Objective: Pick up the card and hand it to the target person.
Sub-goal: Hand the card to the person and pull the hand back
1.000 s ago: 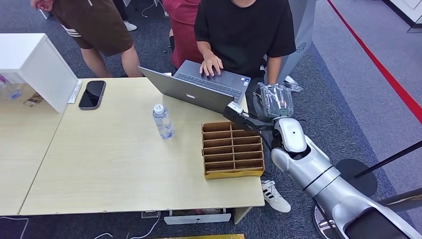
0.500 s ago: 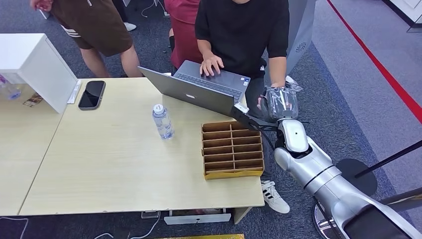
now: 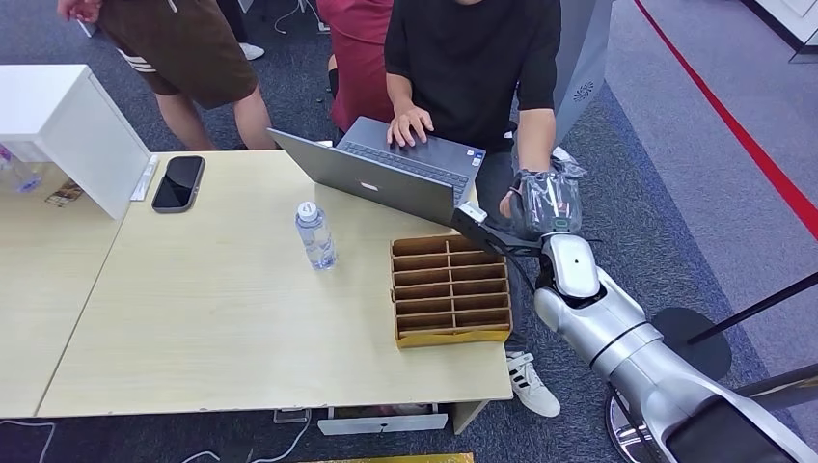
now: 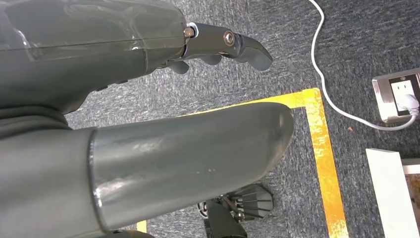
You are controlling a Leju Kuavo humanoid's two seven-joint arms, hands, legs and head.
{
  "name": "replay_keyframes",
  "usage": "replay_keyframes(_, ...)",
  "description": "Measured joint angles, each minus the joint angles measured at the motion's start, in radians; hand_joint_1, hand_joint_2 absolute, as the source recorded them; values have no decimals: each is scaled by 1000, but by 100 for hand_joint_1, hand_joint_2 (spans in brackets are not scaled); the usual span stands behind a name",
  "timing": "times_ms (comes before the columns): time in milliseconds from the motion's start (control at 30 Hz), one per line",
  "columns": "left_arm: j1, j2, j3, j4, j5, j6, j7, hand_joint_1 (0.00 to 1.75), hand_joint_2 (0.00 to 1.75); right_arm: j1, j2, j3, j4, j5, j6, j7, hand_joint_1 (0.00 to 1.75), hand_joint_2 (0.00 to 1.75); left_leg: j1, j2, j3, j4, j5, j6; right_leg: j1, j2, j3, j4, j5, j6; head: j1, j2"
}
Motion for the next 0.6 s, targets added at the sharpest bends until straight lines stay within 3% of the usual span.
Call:
replay_keyframes(33, 0, 0, -1, 0, 0, -1, 0, 0, 0, 1, 1, 1, 3, 0, 3, 0, 123, 175, 0, 0, 0, 0, 0, 0, 0, 0, 0, 0, 0, 0, 0, 0)
replay_keyframes(67, -1, 1, -1, 0, -1, -1, 1, 0, 0, 3, 2, 3, 7, 0, 6, 0, 98, 175, 0, 0, 0, 0, 0, 0, 0, 0, 0, 0, 0, 0, 0, 0)
replay_keyframes(133, -1, 1, -1, 0, -1, -1, 1, 0, 0, 5, 5, 7, 15, -1, 15, 0, 31, 175, 0, -1, -1, 1, -1, 0, 0, -1, 0, 1, -1, 1, 0, 0)
replay_keyframes(167, -1, 1, -1, 0, -1, -1, 1, 0, 0, 6, 5, 9, 19, -1, 20, 0, 9, 175, 0, -1, -1, 1, -1, 0, 0, -1, 0, 1, -1, 1, 0, 0)
replay_keyframes(200, -1, 2, -1, 0, 0, 0, 1, 0, 0, 7, 6, 10, 22, -2, 25, 1, 0, 175, 0, -1, -1, 1, -1, 0, 0, 0, 0, 1, -1, 1, 0, 0)
replay_keyframes(433, 2, 2, 2, 0, 1, 3, 1, 0, 0, 33, 8, -22, 1, -36, -24, 3, 0, 175, 0, -1, -1, 1, -1, 0, 0, -1, -1, 1, -1, 1, 0, 0)
replay_keyframes(600, 5, -1, 9, -1, 6, 6, -6, 0, 0, 85, 27, -115, -58, -120, -169, -60, 0, 175, 0, -1, -2, 2, -1, 0, 0, -1, -1, 1, -1, 1, 0, 0)
